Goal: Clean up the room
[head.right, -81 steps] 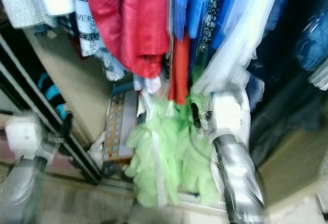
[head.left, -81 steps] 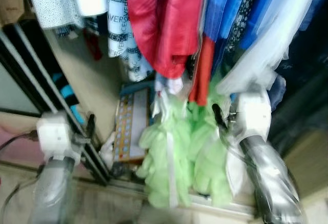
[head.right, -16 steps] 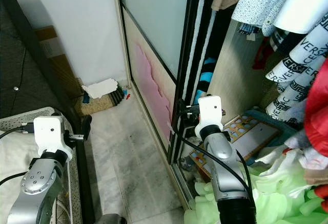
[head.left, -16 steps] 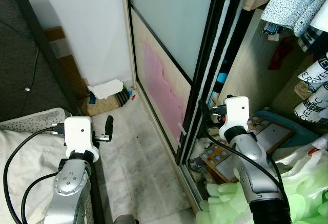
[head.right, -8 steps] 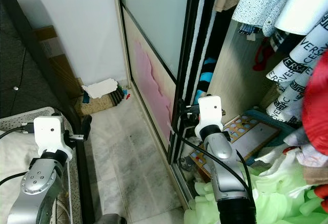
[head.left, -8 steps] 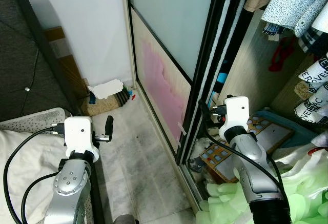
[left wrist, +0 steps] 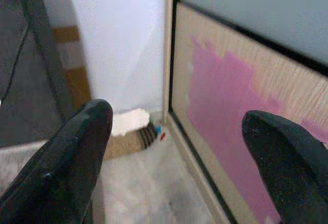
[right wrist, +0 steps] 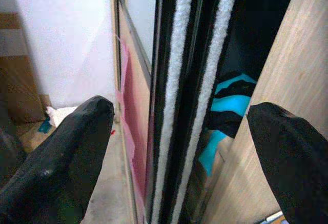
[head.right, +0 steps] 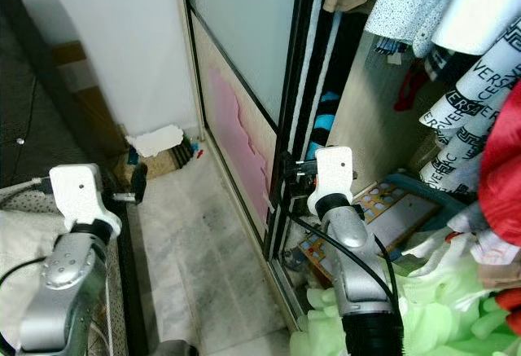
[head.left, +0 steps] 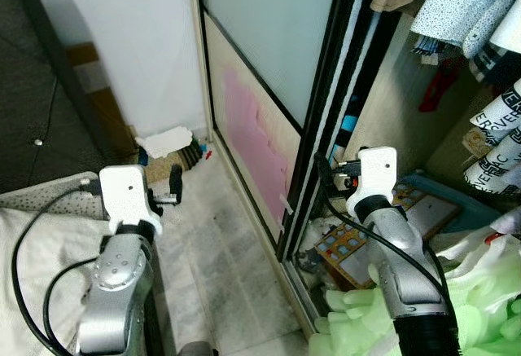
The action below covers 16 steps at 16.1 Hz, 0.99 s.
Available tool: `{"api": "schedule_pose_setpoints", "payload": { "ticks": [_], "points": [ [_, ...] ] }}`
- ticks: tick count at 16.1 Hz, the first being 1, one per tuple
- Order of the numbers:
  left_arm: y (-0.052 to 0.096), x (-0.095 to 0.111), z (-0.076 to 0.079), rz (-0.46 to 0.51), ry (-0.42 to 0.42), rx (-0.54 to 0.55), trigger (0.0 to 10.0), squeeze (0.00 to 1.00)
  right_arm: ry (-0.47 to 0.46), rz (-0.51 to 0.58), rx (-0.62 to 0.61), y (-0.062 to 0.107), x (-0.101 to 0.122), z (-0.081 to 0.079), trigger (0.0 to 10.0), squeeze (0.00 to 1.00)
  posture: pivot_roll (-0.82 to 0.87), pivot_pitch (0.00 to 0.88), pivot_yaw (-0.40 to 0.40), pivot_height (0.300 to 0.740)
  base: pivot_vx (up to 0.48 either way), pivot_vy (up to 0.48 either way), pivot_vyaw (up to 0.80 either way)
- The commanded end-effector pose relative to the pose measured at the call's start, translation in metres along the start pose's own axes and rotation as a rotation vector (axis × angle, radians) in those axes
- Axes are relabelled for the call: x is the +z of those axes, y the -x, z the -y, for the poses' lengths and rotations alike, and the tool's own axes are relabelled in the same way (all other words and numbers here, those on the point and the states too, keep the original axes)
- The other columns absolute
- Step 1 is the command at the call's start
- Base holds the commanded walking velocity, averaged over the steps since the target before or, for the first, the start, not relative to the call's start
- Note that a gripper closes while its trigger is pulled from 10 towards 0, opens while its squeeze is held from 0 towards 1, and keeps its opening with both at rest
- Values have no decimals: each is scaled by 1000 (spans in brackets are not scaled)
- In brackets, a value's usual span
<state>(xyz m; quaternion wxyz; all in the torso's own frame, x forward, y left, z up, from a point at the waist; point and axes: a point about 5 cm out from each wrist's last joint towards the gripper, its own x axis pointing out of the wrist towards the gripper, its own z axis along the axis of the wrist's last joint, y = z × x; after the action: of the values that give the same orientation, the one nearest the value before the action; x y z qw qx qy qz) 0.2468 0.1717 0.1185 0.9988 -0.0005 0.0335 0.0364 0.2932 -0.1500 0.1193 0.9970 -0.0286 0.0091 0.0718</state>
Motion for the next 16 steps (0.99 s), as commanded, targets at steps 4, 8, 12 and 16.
{"api": "schedule_pose_setpoints", "payload": {
  "ticks": [4,8,12,16],
  "points": [
    [-1,1,-4,-4,-6,36,10000,0,4,4,-9,-1,4,1,10000,0,58,0,-23,740,0,0,0],
    [4,6,-2,12,-31,12,10000,0,-11,25,-52,2,8,8,10000,0,61,0,-5,740,0,0,0],
    [6,3,-11,-15,-46,-14,10000,0,-34,11,-102,5,7,11,10000,0,60,0,10,740,0,0,0],
    [3,7,-6,-8,-25,-37,10000,0,-31,-13,-78,2,4,11,10000,0,67,0,-7,740,0,0,670]
  ]
}}
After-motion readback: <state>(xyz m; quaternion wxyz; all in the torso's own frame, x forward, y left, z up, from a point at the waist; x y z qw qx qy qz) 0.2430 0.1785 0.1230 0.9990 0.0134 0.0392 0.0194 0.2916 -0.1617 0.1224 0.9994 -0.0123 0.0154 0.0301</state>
